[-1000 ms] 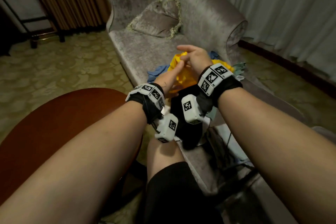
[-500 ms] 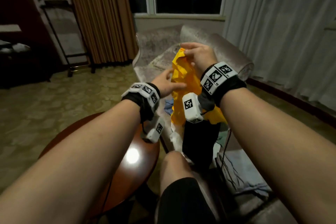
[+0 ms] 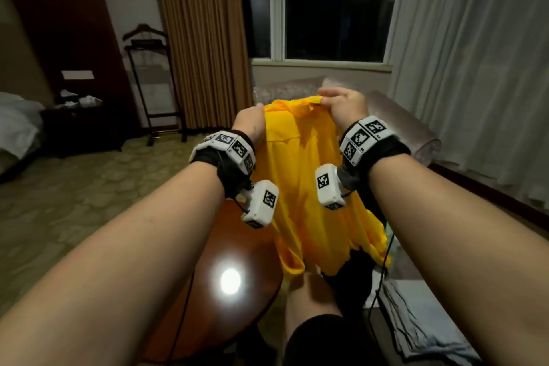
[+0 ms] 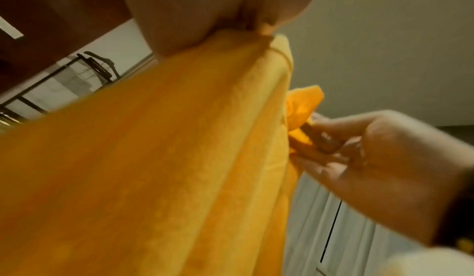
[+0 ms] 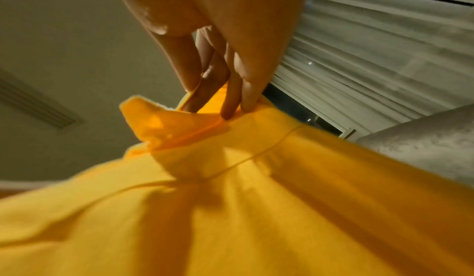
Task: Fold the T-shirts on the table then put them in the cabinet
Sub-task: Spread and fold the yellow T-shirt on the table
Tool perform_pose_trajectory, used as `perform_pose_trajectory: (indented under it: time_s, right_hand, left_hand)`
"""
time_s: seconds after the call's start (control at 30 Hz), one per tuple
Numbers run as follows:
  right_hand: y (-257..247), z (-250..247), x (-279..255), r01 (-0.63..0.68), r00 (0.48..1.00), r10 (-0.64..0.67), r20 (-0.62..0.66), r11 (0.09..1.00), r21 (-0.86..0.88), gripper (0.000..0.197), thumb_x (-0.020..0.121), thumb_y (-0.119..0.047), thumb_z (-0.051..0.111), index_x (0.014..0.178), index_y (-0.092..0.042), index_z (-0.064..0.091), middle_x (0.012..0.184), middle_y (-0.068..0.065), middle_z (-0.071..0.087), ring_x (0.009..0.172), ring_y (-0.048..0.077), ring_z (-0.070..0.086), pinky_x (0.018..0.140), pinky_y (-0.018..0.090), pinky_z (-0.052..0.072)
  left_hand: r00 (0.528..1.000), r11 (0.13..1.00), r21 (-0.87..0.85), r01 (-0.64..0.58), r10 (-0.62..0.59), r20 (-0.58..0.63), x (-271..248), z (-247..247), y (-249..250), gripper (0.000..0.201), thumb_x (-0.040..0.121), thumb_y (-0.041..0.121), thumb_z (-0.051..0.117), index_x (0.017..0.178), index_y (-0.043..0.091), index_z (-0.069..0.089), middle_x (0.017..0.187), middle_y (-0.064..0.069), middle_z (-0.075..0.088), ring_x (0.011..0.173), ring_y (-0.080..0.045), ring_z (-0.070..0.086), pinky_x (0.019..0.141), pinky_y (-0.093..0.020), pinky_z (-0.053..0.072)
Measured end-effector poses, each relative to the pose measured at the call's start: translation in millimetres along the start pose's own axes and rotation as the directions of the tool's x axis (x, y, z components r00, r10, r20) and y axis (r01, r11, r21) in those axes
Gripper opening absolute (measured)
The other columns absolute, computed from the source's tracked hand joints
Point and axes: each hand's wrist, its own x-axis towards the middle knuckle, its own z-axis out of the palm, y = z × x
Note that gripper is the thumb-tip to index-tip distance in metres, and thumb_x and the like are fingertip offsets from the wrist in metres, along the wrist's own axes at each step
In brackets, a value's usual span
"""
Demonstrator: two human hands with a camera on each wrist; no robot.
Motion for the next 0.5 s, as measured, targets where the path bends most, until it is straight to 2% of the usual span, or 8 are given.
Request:
perform_pose_trajectory:
  time_s: [0.07,0.13,0.17,0.23,0.3,0.33,0.43,0.5]
  right_hand:
    - [-2,18,-4,-0.017,0.997,0.02,0.075,0.999,-0.032,0.037,0.088,-0.002,0.057,0.123,-0.013,0.063,0.123,0.005,0.061,0.116,0.017,0.053,0.102,0.027,0.042]
    - [-7,44,-9,-0.016,0.983,0.021,0.181,0.999,-0.028,0.055,0.084,0.003,0.056,0.137,-0.014,0.05,0.136,0.007,0.053,0.128,0.02,0.047,0.108,0.033,0.039]
    - [-10,58,-11,0.003,0.973,-0.001,0.229,1.0,-0.008,0.064,0.083,0.004,0.056,0.143,-0.015,0.042,0.142,0.007,0.048,0.132,0.021,0.043,0.11,0.036,0.038]
    - [-20,86,-20,0.059,0.961,-0.065,0.27,0.998,0.03,0.066,0.084,0.002,0.057,0.145,-0.014,0.038,0.143,0.008,0.046,0.129,0.02,0.044,0.107,0.035,0.04]
    - [-26,111,-29,0.125,0.956,-0.129,0.264,0.992,0.03,0.042,0.088,-0.008,0.06,0.13,-0.008,0.054,0.121,0.01,0.059,0.11,0.018,0.054,0.091,0.028,0.046]
    - [-27,125,-34,0.146,0.947,-0.144,0.289,0.989,0.013,0.031,0.088,-0.015,0.063,0.118,-0.007,0.06,0.108,0.008,0.062,0.1,0.017,0.057,0.084,0.027,0.047]
    - [-17,167,-48,0.207,0.856,-0.132,0.5,0.973,-0.098,0.034,0.082,-0.034,0.071,0.106,-0.011,0.066,0.098,0.001,0.065,0.089,0.014,0.06,0.079,0.028,0.047]
    - [-8,192,-55,0.244,0.822,-0.115,0.557,0.956,-0.163,0.016,0.081,-0.031,0.072,0.082,-0.017,0.065,0.079,-0.003,0.063,0.073,0.013,0.058,0.066,0.028,0.047]
  left_hand:
    - [0.994,0.982,-0.17,0.089,-0.098,-0.045,0,-19,-3,0.038,0.103,0.01,0.028,0.138,-0.004,0.035,0.135,-0.025,0.049,0.124,-0.037,0.049,0.097,-0.038,0.038]
    - [0.97,0.872,-0.447,0.201,-0.242,-0.036,1,-37,-9,0.042,0.103,0.022,0.033,0.136,-0.003,0.041,0.134,-0.021,0.051,0.121,-0.037,0.051,0.095,-0.038,0.043]
    - [0.963,0.814,-0.541,0.213,-0.267,-0.023,0,-46,-11,0.044,0.102,0.027,0.034,0.134,-0.002,0.045,0.129,-0.02,0.055,0.114,-0.036,0.057,0.088,-0.038,0.048]
    - [0.948,0.696,-0.68,0.231,-0.319,-0.004,-4,-70,-17,0.042,0.101,0.031,0.036,0.125,0.001,0.052,0.101,-0.015,0.062,0.088,-0.031,0.064,0.075,-0.036,0.053]
    - [0.938,0.578,-0.787,0.215,-0.347,0.001,-1,-95,-28,0.028,0.101,0.029,0.039,0.101,0.007,0.057,0.085,-0.011,0.06,0.082,-0.029,0.061,0.074,-0.039,0.054]
    - [0.936,0.509,-0.84,0.189,-0.351,-0.002,-1,-109,-31,0.024,0.101,0.027,0.041,0.093,0.01,0.056,0.086,-0.013,0.062,0.085,-0.029,0.062,0.073,-0.042,0.054]
    - [0.951,0.457,-0.882,0.115,-0.306,-0.035,1,-142,-41,0.023,0.101,0.025,0.039,0.092,0.013,0.056,0.094,-0.012,0.066,0.089,-0.028,0.065,0.074,-0.045,0.053]
    - [0.958,0.466,-0.878,0.106,-0.283,-0.035,-2,-155,-48,0.022,0.102,0.023,0.036,0.093,0.013,0.055,0.089,-0.01,0.063,0.08,-0.025,0.063,0.072,-0.041,0.052]
